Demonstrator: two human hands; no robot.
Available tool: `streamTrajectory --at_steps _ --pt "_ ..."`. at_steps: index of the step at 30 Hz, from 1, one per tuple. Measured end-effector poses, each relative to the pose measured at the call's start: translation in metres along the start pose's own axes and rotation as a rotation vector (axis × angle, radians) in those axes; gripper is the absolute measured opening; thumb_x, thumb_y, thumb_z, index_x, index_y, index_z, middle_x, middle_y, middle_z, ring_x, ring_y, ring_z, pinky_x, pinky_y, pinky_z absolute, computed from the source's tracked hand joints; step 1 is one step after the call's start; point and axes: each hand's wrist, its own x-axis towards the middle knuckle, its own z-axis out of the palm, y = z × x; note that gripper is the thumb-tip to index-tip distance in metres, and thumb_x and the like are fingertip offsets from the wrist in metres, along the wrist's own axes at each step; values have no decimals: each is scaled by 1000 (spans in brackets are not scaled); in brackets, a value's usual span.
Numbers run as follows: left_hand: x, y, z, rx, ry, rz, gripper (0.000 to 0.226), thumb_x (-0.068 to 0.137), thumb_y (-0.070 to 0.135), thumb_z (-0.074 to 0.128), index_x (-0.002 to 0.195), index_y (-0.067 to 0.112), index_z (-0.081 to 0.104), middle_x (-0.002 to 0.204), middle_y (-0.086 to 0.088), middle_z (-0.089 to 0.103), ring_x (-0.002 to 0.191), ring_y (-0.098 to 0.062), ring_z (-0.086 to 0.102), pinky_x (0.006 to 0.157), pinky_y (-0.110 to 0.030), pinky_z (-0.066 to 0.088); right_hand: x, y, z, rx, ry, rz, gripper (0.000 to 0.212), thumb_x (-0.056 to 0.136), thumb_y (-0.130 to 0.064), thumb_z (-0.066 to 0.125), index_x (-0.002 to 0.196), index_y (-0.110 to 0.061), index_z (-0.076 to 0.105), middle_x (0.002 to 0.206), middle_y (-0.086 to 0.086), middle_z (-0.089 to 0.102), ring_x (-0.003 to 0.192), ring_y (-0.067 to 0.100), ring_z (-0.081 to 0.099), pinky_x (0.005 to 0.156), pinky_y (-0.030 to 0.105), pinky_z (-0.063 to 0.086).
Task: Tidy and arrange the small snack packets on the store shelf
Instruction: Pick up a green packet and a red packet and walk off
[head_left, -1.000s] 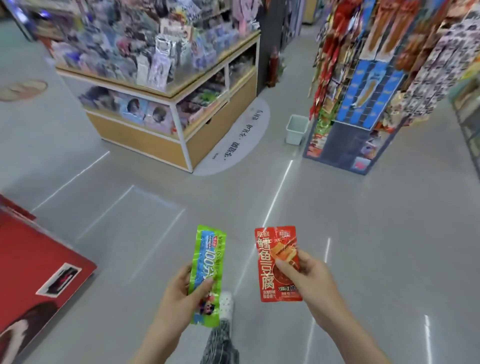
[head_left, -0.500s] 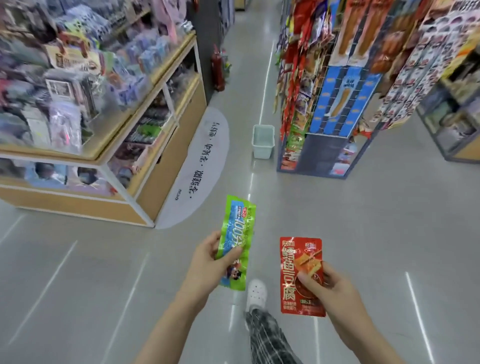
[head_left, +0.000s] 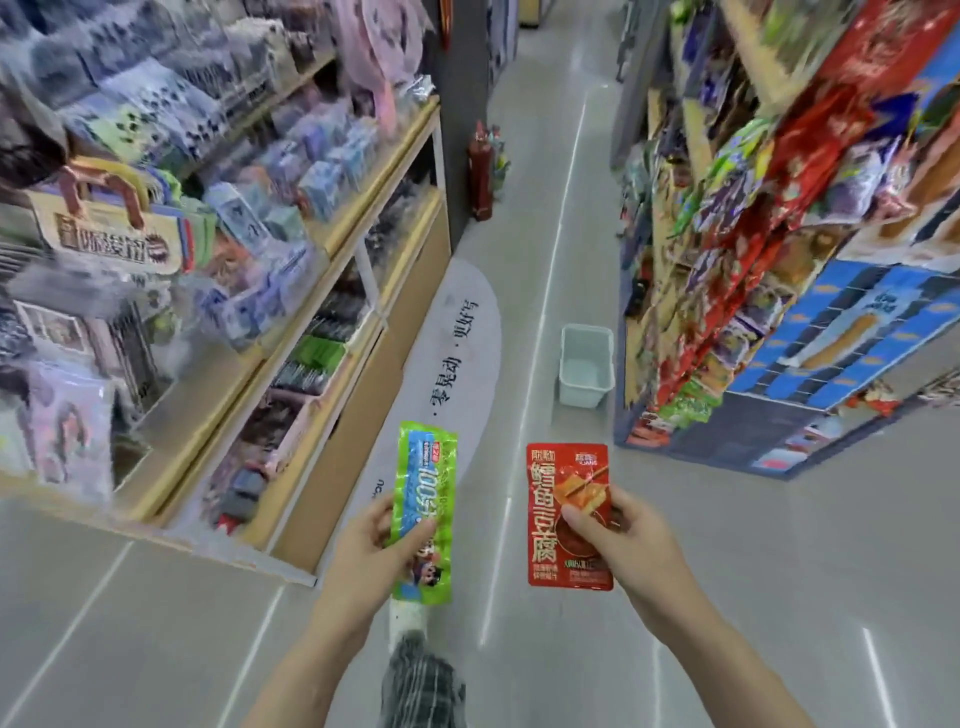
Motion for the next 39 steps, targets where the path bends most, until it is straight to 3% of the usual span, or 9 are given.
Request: streamTrajectory --at_steps 6,11,13,15,21,26,31,35,39 --pt "215 85 9 98 -179 -40 26 92 5 66 114 18 65 103 -6 76 90 -23 71 82 -46 56 154 -24 26 192 239 116 23 79 -23 77 101 -16 73 97 5 76 87 22 74 61 27 58" --pt "381 164 66 226 -361 -63 27 93 5 64 120 10 61 109 -9 73 93 -19 71 85 -34 58 258 -71 15 293 374 143 38 69 -36 79 98 -12 74 100 11 75 92 28 73 80 43 57" --pt "439 179 95 282 -440 -66 24 94 6 63 118 13 62 105 -4 74 88 -13 72 74 -25 58 306 -87 7 341 410 143 40 69 -36 79 99 -12 74 102 12 75 94 30 72 85 47 56" --pt "492 187 122 317 -506 -80 21 96 6 60 114 16 63 95 4 76 78 -5 72 62 -17 53 358 -99 -3 390 448 135 40 69 -34 79 101 -11 73 102 12 75 92 30 73 82 46 57" --pt "625 210 190 399 -541 -199 17 104 18 48 106 25 64 86 15 76 76 0 71 60 -12 50 526 -155 -36 542 477 201 43 70 -28 78 106 -6 69 101 16 74 87 31 73 71 41 58" --pt "733 241 254 518 -578 -241 25 105 28 44 121 18 60 114 -3 71 101 -17 68 95 -39 52 642 -193 -61 711 511 265 43 73 -26 79 109 -5 69 104 17 74 91 34 73 64 41 59" --pt "865 259 324 609 -745 -152 15 105 18 43 111 13 56 102 -10 65 79 -15 61 66 -20 51 754 -200 -94 820 605 281 43 75 -28 77 111 -5 68 107 16 73 95 33 72 69 42 59" --pt "917 243 370 665 -848 -224 14 104 18 45 97 16 57 99 -14 63 92 -24 60 88 -46 51 822 -202 -104 881 747 252 36 82 -24 71 114 -8 65 107 15 73 96 32 71 73 44 59" --pt "954 203 406 718 -875 -407 26 104 15 44 83 16 60 91 -13 66 85 -25 61 83 -38 50 860 -166 -125 783 947 318 28 84 -15 75 111 -13 65 101 11 75 91 33 72 83 52 57"
